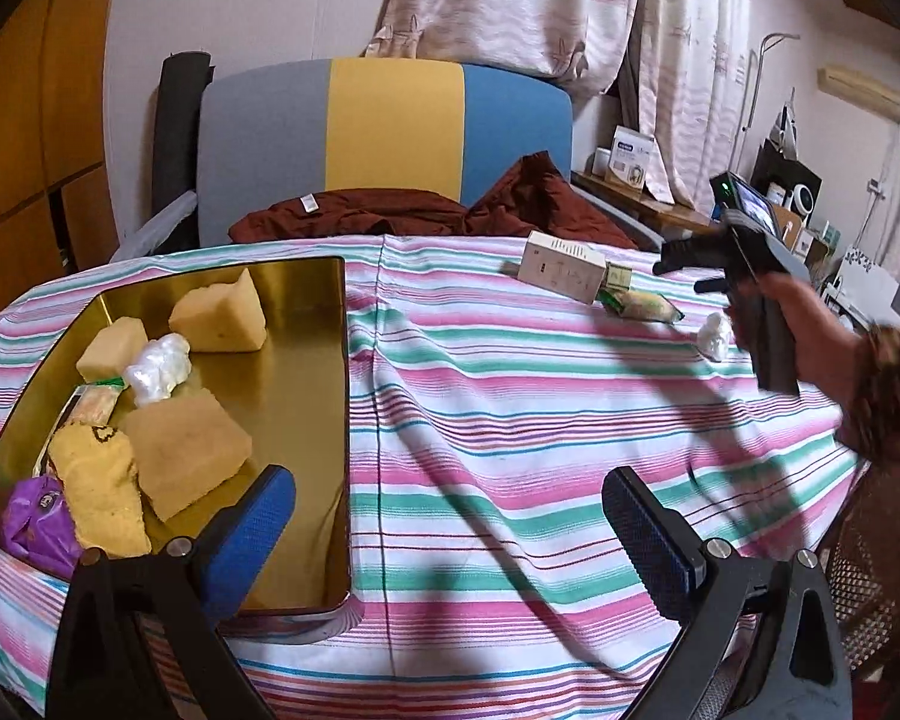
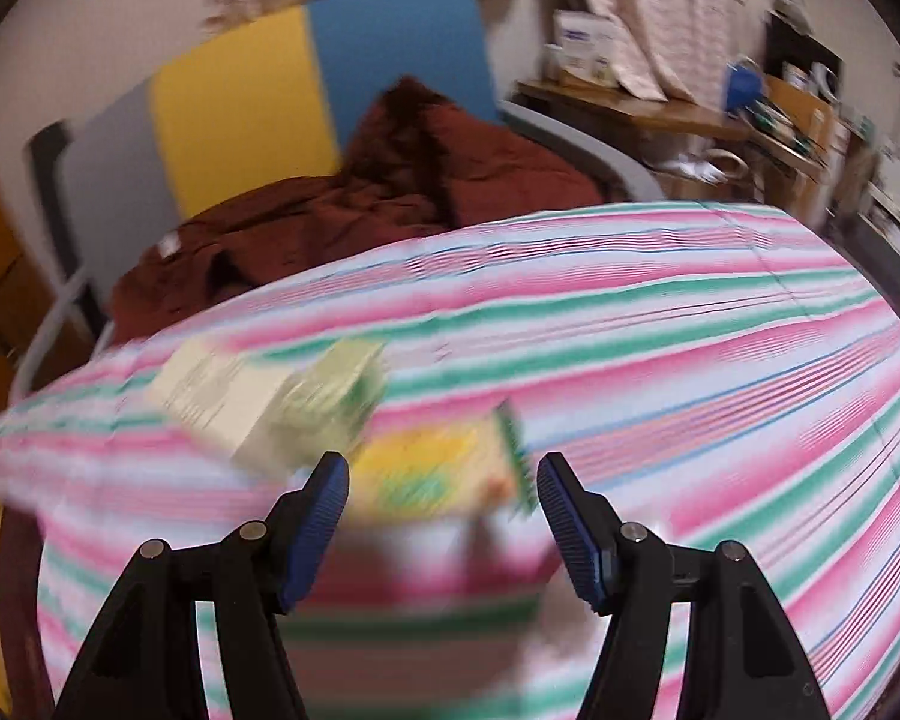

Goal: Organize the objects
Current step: 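Move the right tool to the green-edged cracker pack and grasp it, then drop the cracker pack and grasp the clear plastic bundle with the right tool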

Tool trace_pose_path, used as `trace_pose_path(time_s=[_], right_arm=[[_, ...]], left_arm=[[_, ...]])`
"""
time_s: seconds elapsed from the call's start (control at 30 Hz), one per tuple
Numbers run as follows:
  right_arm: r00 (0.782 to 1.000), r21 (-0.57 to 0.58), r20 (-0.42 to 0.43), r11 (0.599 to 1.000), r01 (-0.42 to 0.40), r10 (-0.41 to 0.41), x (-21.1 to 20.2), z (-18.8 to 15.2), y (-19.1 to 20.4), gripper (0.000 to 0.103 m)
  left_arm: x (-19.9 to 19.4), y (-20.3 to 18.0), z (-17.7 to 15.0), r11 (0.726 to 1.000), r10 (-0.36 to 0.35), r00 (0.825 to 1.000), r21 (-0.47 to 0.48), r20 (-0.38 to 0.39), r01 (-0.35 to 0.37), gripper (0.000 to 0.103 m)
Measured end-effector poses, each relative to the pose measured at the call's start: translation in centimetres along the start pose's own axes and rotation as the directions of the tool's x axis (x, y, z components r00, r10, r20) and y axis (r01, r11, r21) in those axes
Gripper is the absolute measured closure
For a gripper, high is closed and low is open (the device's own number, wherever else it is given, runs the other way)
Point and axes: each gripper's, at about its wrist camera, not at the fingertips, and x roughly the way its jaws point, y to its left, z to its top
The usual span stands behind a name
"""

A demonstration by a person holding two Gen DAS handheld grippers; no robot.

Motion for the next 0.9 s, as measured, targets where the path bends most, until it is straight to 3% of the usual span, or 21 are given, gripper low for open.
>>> trace_pose_path(time_s=[0.17,0.37,0.5,0.7,0.9], right_arm=[[0.997,0.009,-0.067,0.999,0.049,-0.048,3.7,2.5,-0.3,0.037],[0.984,-0.103,-0.151,0.992,0.078,-0.093,6.4,1.8,0.4,0.037],[0.977,-0.057,-0.213,0.998,-0.018,0.006,5.8,-0.5,0.4,0.037],[0.973,-0.143,-0.224,0.986,-0.088,0.054,1.4,-6.3,3.7,0.035],[0.955,-0.151,-0.173,0.952,-0.268,0.242,-3.7,-12.0,5.7,0.036]], left_arm=[[0.5,-0.3,0.1,1.0,0.013,1.0,0.02,-0.024,-0.012,0.0],[1.0,-0.8,0.1,0.999,0.01,0.999,0.035,-0.041,-0.008,0.0],[1.4,-1.1,0.1,0.999,-0.009,0.999,0.033,-0.046,0.01,0.0],[1.5,-1.5,0.1,0.999,-0.031,0.998,0.023,-0.048,0.032,0.0],[1.2,-1.6,-0.2,0.999,-0.043,0.998,0.011,-0.046,0.043,0.0]])
